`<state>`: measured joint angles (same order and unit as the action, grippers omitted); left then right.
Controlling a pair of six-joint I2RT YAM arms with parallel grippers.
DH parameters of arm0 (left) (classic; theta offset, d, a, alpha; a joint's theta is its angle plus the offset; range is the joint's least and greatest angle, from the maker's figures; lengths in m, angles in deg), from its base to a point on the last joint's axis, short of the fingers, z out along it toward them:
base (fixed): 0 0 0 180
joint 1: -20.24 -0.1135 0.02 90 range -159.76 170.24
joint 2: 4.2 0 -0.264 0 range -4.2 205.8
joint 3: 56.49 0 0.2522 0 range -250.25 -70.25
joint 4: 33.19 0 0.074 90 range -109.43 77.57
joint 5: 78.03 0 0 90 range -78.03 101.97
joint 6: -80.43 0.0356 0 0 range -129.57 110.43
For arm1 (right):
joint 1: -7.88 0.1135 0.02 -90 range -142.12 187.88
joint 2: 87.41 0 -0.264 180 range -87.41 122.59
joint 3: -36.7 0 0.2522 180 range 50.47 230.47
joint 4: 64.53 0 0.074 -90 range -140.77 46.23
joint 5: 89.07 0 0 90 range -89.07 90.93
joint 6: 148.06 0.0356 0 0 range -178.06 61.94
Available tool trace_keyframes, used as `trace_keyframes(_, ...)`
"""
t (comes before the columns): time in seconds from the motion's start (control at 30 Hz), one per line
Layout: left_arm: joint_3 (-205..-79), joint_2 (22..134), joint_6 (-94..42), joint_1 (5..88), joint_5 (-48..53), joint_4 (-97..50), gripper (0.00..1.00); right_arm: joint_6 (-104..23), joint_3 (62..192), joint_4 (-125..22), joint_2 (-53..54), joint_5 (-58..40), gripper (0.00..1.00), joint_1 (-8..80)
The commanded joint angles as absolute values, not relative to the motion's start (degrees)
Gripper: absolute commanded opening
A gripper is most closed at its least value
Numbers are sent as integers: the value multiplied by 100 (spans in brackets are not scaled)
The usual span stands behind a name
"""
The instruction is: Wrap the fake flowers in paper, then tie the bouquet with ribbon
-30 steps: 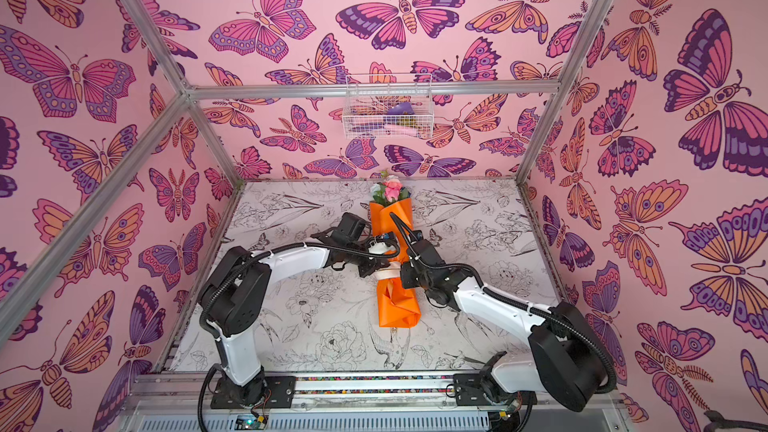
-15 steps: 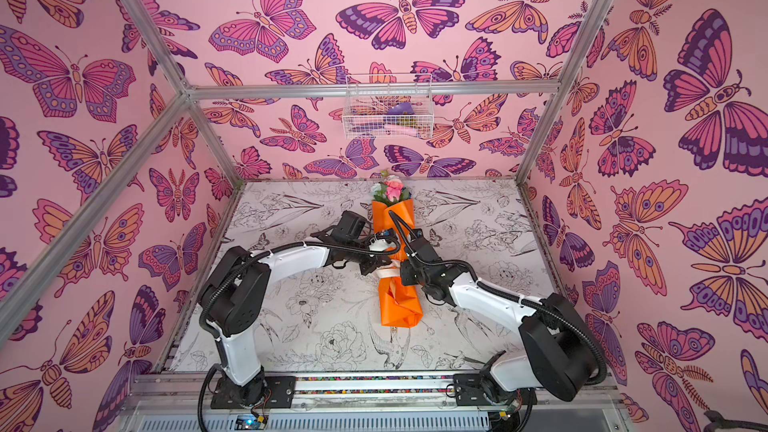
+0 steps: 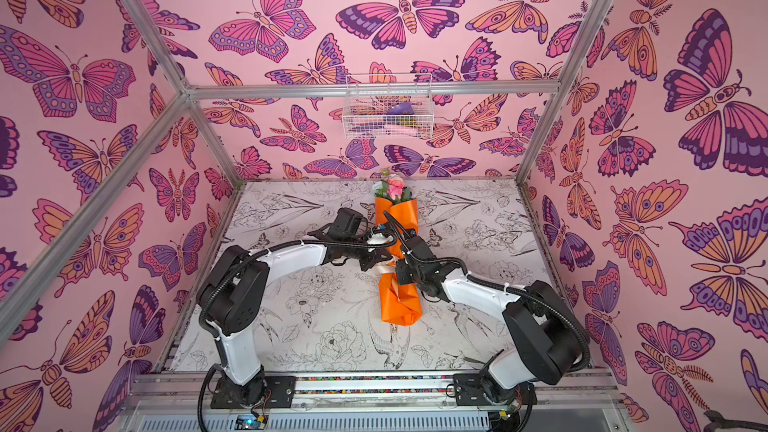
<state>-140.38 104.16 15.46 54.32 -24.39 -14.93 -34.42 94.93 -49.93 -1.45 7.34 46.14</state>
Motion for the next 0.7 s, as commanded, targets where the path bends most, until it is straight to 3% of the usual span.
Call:
trace_keyframes(0.0, -13968, 10345, 1493, 5396, -2649, -1578, 1, -3652, 9712, -5222, -34, 868, 33, 4682)
trace_keyframes(0.13, -13960, 10380, 1466, 5368, -2635, -1577, 1, -3830, 9718, -5274, -26, 1122, 42, 4839)
trace_keyframes(0.3, -13974, 10380, 1437, 5352, -2652, -1575, 1, -3922, 9696, -5305, -18, 1335, 47, 4969)
trace_keyframes(0.67, -13845, 10322, 1394, 5342, -2828, -1590, 7, -3848, 9753, -5762, 155, 1724, 37, 4968)
